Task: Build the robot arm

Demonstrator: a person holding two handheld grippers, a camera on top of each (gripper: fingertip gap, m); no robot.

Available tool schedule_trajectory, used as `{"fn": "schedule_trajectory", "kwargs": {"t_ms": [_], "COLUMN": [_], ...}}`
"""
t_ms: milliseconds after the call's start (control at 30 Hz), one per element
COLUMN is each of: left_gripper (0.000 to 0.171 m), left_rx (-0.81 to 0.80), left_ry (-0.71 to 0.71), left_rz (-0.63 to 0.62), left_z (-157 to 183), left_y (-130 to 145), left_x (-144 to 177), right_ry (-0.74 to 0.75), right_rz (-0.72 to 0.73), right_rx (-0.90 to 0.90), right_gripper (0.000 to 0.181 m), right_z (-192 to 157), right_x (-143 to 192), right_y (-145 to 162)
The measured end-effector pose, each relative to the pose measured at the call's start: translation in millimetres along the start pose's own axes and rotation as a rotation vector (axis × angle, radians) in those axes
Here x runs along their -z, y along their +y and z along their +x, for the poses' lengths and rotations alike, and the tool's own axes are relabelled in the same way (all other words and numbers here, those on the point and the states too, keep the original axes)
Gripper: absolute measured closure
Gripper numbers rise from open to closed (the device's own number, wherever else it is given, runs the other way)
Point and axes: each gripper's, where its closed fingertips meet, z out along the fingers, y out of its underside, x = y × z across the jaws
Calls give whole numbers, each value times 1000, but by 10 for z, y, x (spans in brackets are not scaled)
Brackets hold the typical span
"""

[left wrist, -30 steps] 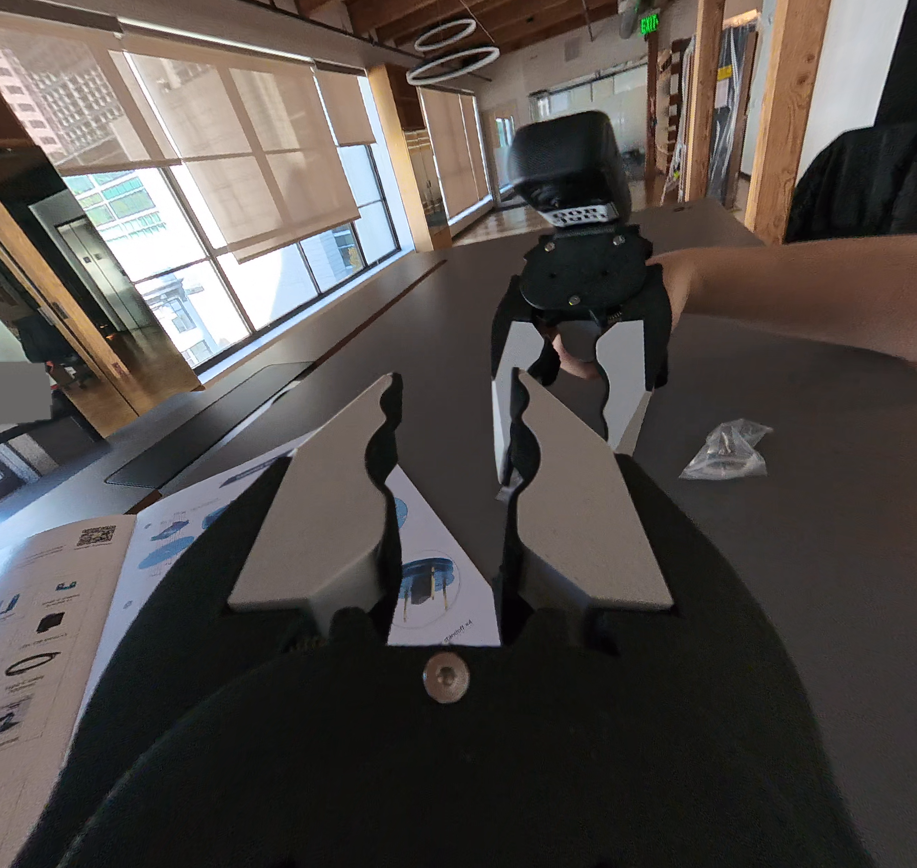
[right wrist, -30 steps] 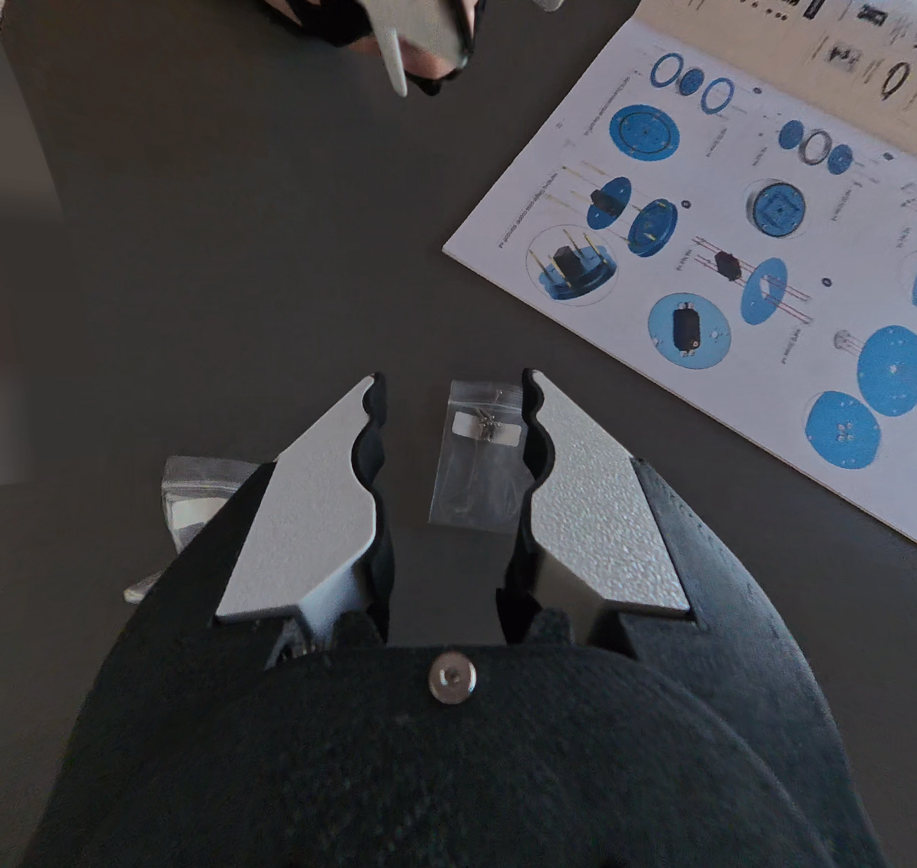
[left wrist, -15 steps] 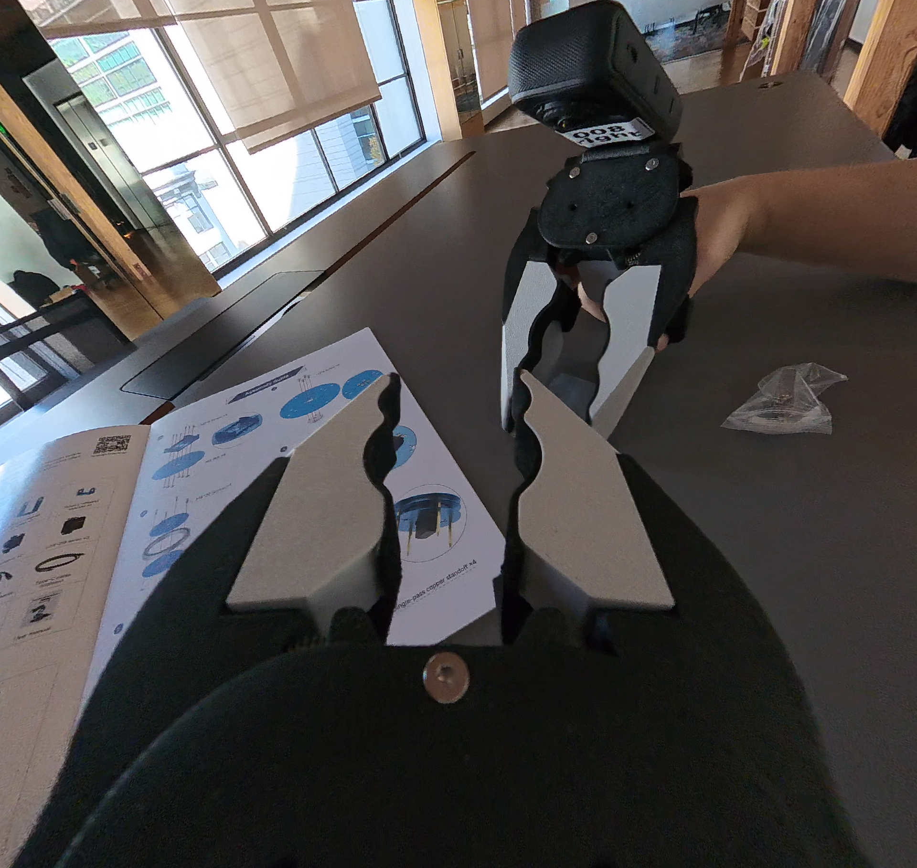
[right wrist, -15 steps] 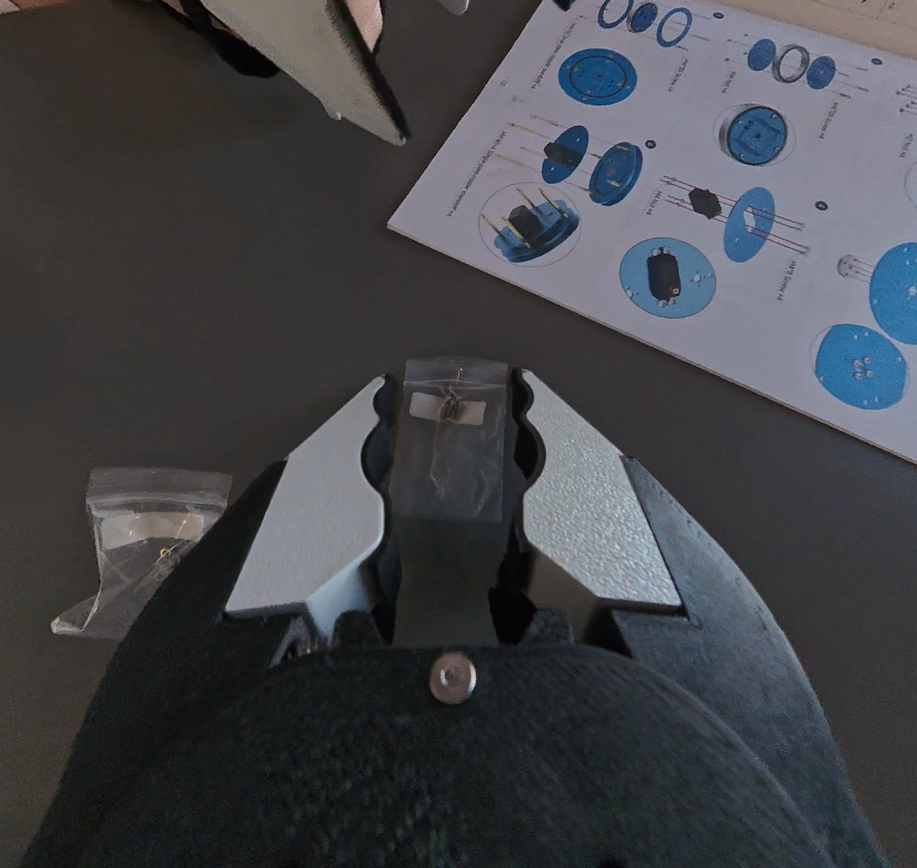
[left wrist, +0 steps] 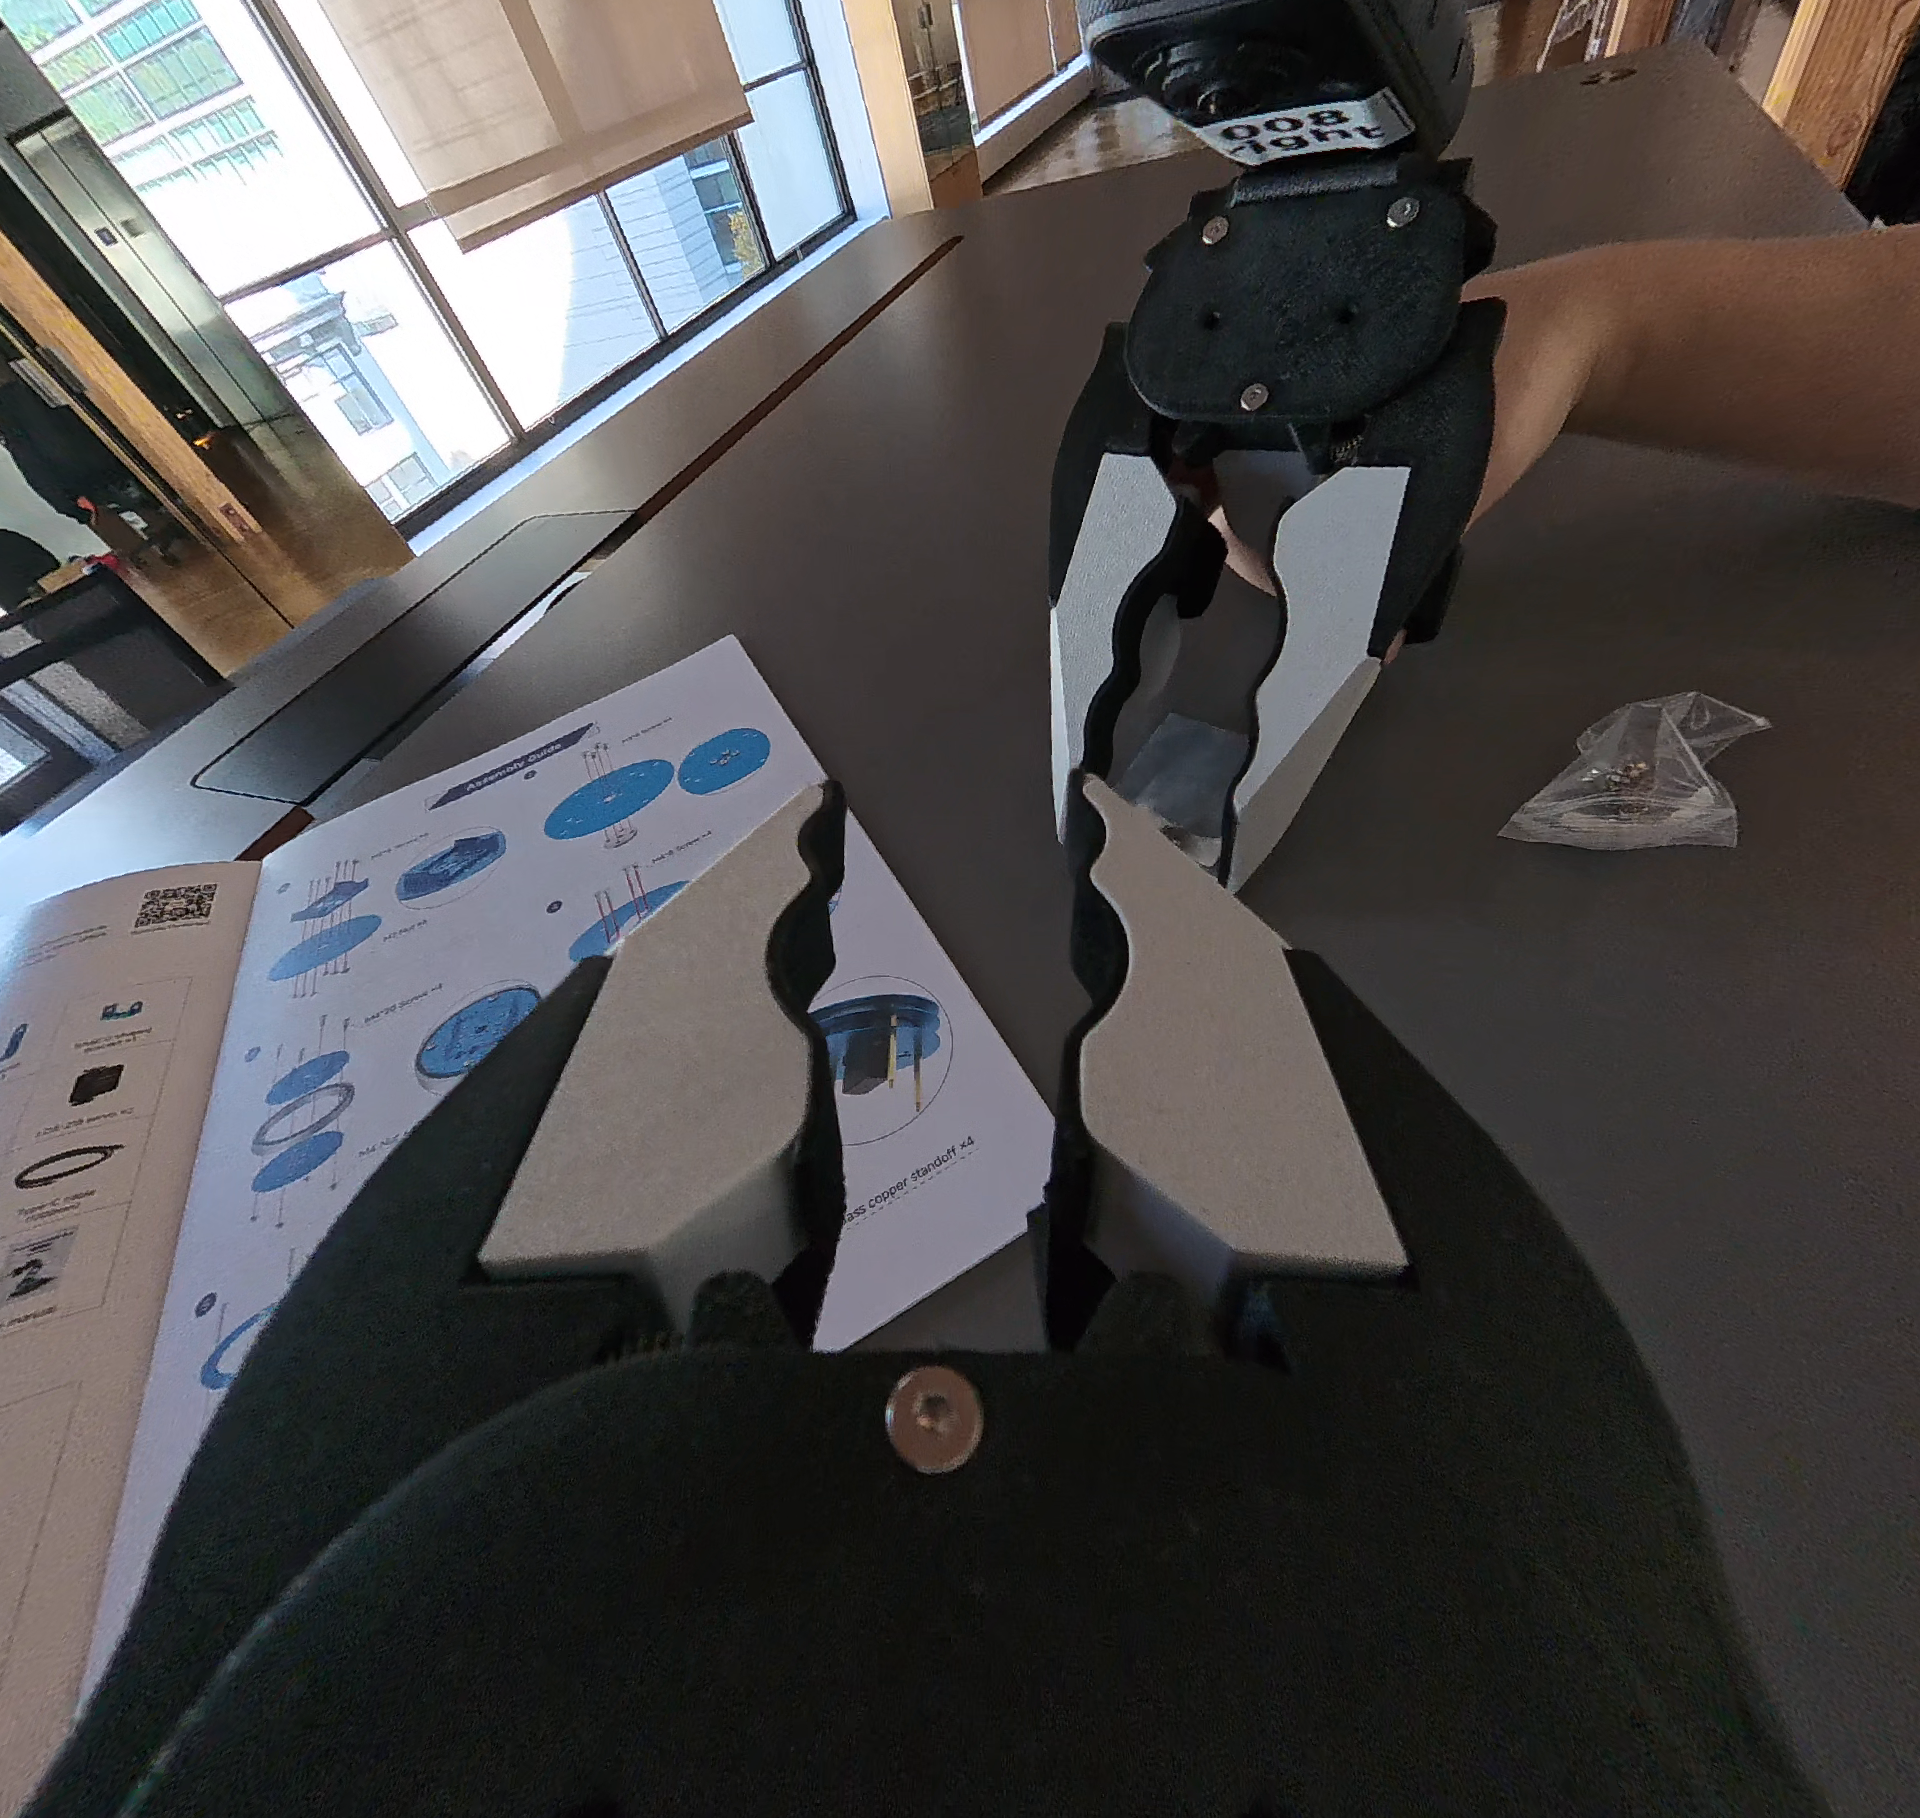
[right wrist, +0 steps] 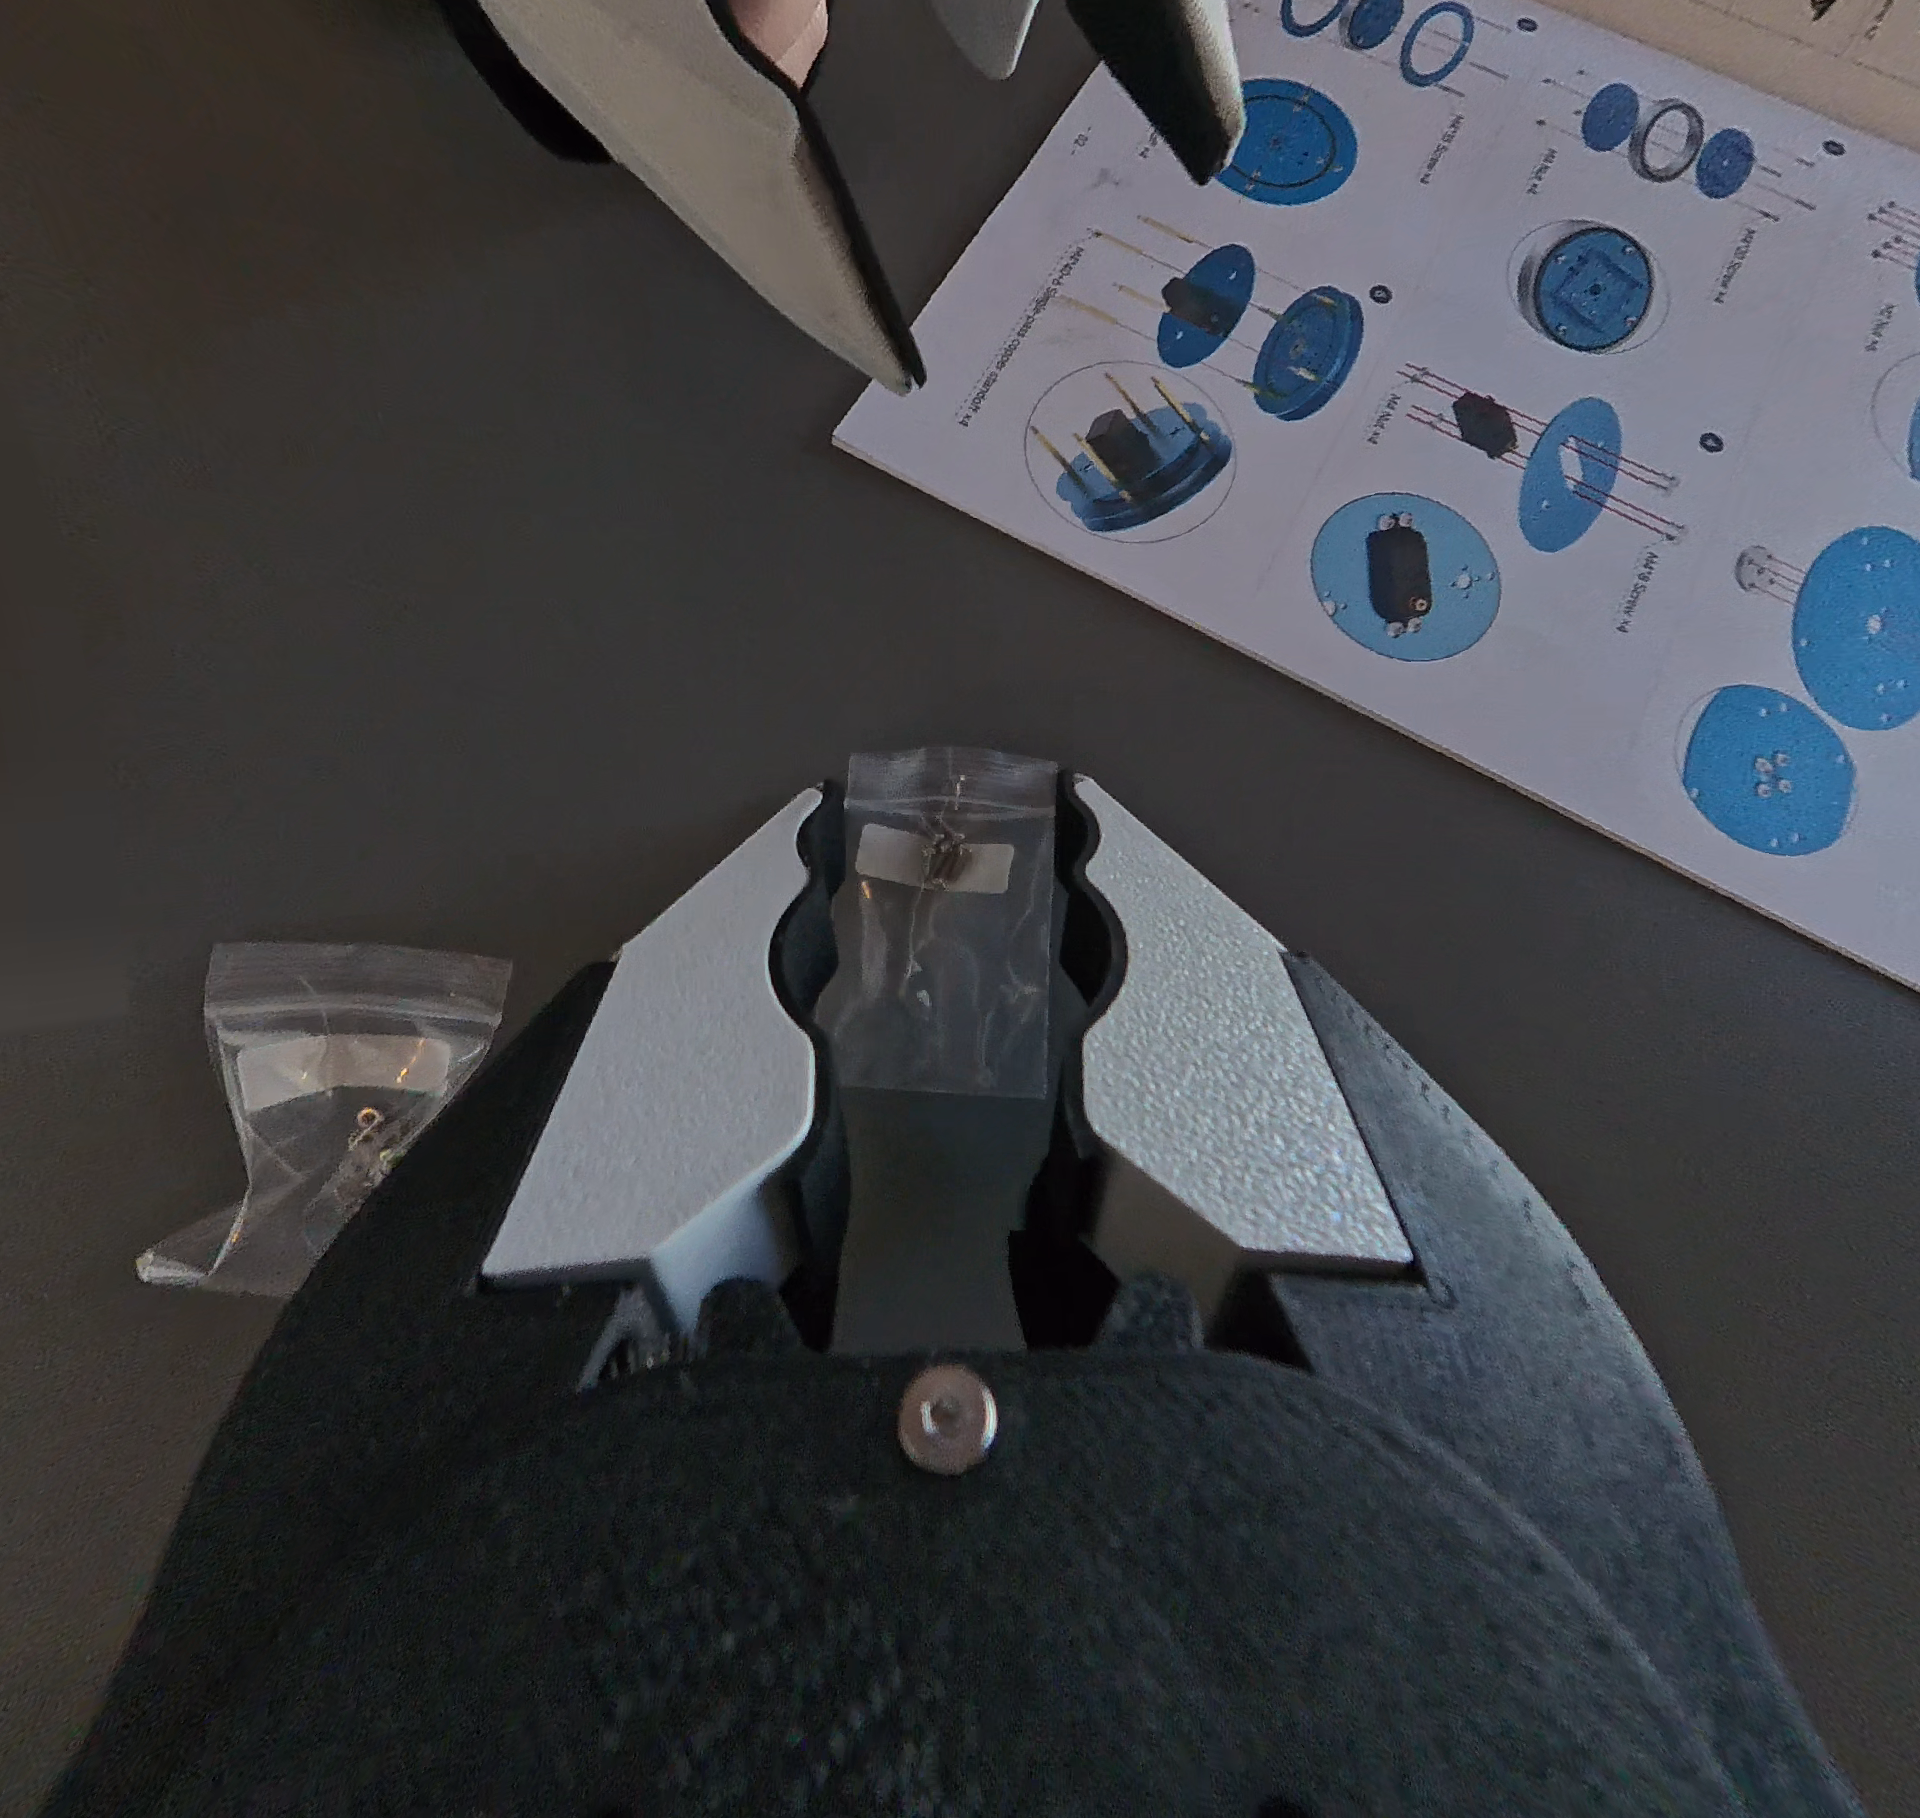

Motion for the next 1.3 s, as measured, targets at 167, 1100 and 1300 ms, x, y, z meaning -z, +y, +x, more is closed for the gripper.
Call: {"fn": "schedule_trajectory", "kwargs": {"t_ms": [167,1100,1300], "left_gripper": [131,144,144], "left_rx": [-11,-128,-131], "left_ry": [0,113,108], "left_rz": [-12,-160,-161], "left_z": [12,264,262], "left_y": [26,288,291], "left_x": [-11,-77,-78], "right_ry": [-5,59,80], "right_rz": [5,-37,-86], "right_rx": [-44,86,90], "right_gripper": [127,161,146], "right_z": [16,-21,0], "right_x": [16,97,109], "right_y": [41,-8,79]}}
